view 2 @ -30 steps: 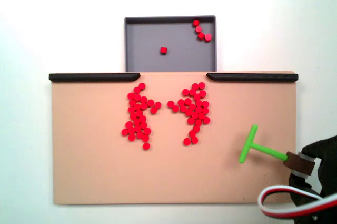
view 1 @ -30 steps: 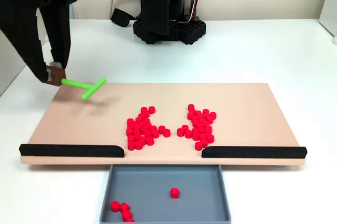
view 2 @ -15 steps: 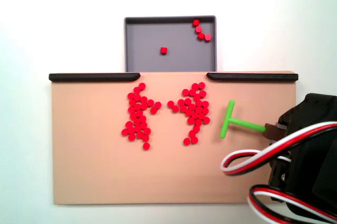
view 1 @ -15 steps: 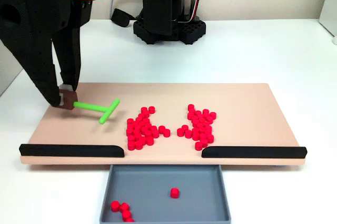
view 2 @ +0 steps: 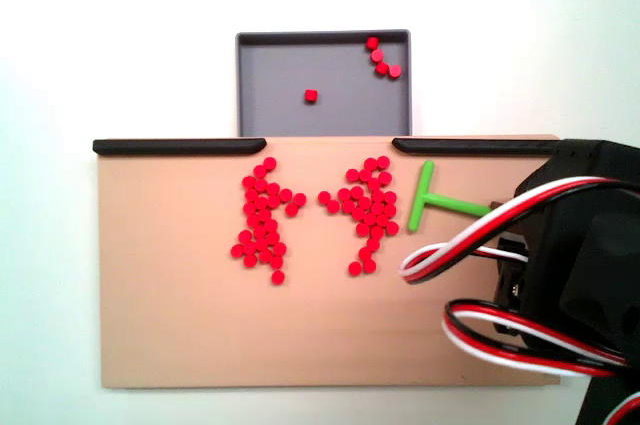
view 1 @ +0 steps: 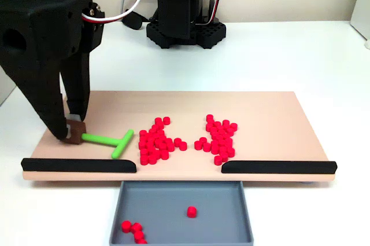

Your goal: Push granules from right to the grey container

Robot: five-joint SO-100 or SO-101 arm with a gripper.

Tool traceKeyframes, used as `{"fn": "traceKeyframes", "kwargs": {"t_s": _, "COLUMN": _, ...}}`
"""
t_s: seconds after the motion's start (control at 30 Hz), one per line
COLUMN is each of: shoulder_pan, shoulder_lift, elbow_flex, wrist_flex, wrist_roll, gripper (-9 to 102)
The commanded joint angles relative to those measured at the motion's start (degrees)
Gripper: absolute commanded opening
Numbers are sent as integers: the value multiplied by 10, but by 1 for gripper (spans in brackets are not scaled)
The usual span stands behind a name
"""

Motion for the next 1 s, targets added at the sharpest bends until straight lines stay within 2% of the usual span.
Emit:
{"fn": "traceKeyframes", "kwargs": {"t_s": 0.0, "shoulder_pan": -4, "shoulder_lift": 3, "elbow_flex": -23, "wrist_flex": -3, "wrist_roll": -340, "gripper": 0}}
{"fn": "traceKeyframes", "kwargs": {"t_s": 0.97, "shoulder_pan": -28, "shoulder_lift": -3, "elbow_flex": -22, "wrist_flex": -1, "wrist_roll": -281, "gripper": 0}}
